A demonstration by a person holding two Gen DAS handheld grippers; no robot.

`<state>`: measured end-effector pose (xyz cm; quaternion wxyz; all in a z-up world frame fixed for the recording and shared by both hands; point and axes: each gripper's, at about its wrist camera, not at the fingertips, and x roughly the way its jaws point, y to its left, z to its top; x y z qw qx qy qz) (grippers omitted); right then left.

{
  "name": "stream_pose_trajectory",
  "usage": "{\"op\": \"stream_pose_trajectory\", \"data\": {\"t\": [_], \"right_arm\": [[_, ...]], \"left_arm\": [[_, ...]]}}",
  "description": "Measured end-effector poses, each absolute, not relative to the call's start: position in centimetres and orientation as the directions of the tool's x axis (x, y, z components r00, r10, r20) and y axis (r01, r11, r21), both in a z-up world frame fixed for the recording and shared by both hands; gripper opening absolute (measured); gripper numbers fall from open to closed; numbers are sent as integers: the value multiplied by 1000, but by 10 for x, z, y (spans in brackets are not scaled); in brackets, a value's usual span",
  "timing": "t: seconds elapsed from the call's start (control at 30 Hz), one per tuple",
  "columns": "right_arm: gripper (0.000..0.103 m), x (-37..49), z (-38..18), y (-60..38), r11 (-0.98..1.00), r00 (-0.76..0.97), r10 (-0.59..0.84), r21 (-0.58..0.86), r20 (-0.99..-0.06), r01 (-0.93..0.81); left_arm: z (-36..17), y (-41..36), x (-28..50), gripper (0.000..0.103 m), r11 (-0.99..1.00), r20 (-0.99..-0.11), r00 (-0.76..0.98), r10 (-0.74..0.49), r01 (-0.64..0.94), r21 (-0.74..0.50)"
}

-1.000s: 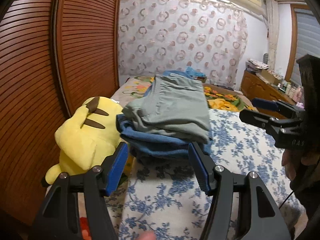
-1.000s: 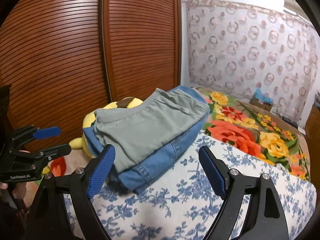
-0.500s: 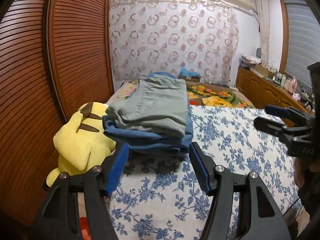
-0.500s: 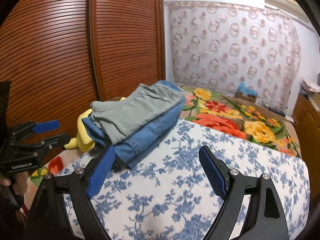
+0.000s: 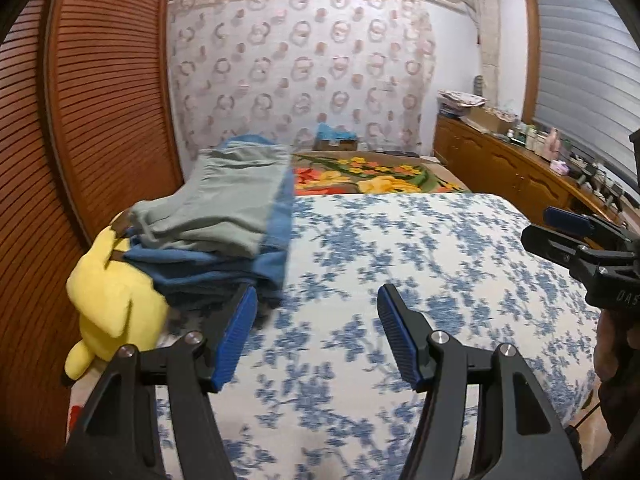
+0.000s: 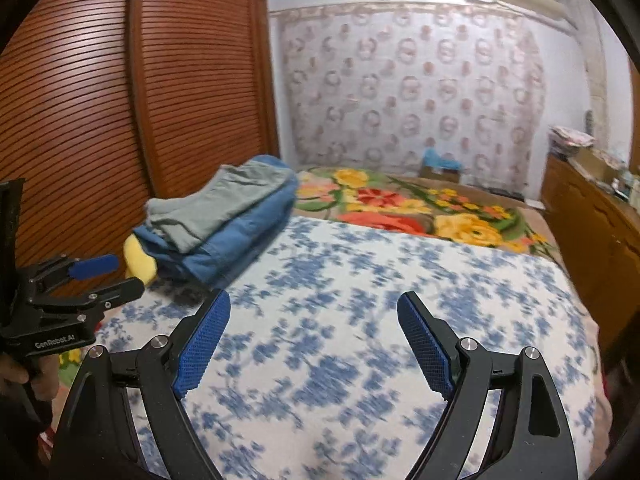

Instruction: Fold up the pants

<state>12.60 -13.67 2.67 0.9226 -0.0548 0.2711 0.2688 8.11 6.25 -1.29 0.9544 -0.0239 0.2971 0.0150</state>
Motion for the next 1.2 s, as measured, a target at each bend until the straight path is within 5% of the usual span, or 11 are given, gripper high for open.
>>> {"op": "stream_pose_trajectory", "data": {"t": [0.63,1.2], "right_arm": [[88,84,50,-231,952,827,273,17,-492,-304],[88,61,95,-246,961,882,265,31,-391,-275]], "left_arm": [[21,-13,77,63,997,-512,855,-81,71,-39],[64,-17,51,63,999,-436,899,-52,54,-9]]}}
